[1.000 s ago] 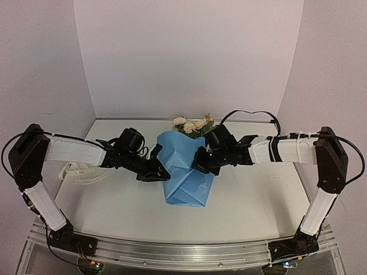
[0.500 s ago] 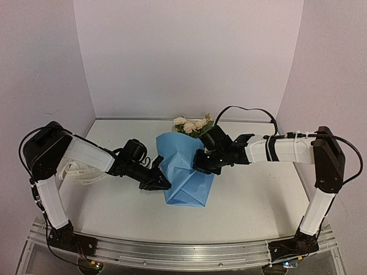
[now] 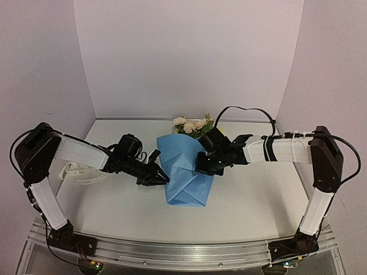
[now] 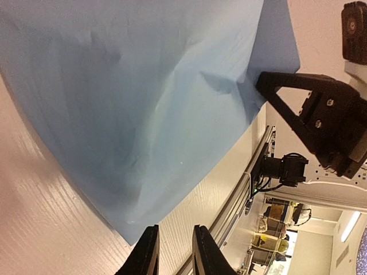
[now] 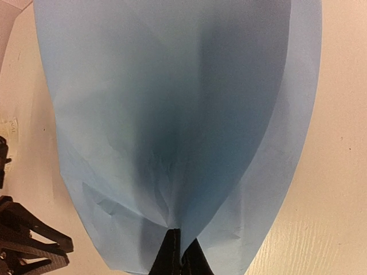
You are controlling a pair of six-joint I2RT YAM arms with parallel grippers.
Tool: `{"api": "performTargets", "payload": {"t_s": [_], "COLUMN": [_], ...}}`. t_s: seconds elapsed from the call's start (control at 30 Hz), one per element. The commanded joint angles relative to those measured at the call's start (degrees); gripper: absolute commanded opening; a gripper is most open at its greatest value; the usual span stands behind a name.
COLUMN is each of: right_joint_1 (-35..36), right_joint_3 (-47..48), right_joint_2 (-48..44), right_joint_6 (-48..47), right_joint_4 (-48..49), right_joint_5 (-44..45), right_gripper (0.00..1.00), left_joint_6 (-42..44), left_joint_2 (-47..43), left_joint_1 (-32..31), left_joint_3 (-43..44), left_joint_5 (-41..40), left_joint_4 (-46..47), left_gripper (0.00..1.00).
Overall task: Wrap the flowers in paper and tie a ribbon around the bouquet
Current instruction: Press the fold line of the folded wrapping paper.
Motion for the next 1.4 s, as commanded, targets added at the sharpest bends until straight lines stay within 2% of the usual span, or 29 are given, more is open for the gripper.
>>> {"api": "performTargets", "payload": {"t_s": [0.0,0.13,0.27,0.43,0.6,0.73,0.9,1.13,1.37], "right_joint_1": [-0.05,-0.08,-0.08,-0.07,-0.05,-0.05,-0.06,0.12,1.01], "right_joint_3": [1.19,1.44,1.33,-0.78,-2.52,-2.56,-2.11,-5.18,-9.91], "right_joint_2": [-0.68,0.67,1.36,1.13,-0.26,-0.46,-0.16,-1.33,-4.44], "right_joint_6": [-1.29,-2.21,-2.68,-1.94,-2.56,-3.13,-3.20,-0.38,0.40], "right_joint_4": [-0.81,1.37,2.43,3.63,4.06,4.41,5.61,7.91,9.48], "right_joint_5": [1.78,1.35,0.83,0.64,1.38,0.61,0.62,4.09,7.62], "right_gripper": [0.00,0.00,0.00,0.00,0.00,0.00,0.00,0.00,0.00], "left_joint_6": [-1.27,-2.13,-5.81,-6.27,-4.95,-2.13,0.05,0.82,-0.16], "left_joint_2": [0.13,4.29,9.57,14.51,13.33,7.27,3.65,8.69,15.24], "left_joint_1": [2.65,3.30,4.84,6.25,7.32,7.51,7.01,3.56,2.67], "left_joint_3": [3.24,5.88,5.99,6.55,6.55,8.49,11.40,14.48,15.34], "left_joint_5": [1.28,3.16,5.16,3.18,0.07,-0.80,2.65,5.81,5.39], "left_joint_4": [2.82,4.98,11.09,9.84,6.28,1.05,-2.02,-1.35,-0.72], "left_gripper": [0.21,0.20,0.19,0.17,0.16,0.17,0.21,0.20,0.16]}}
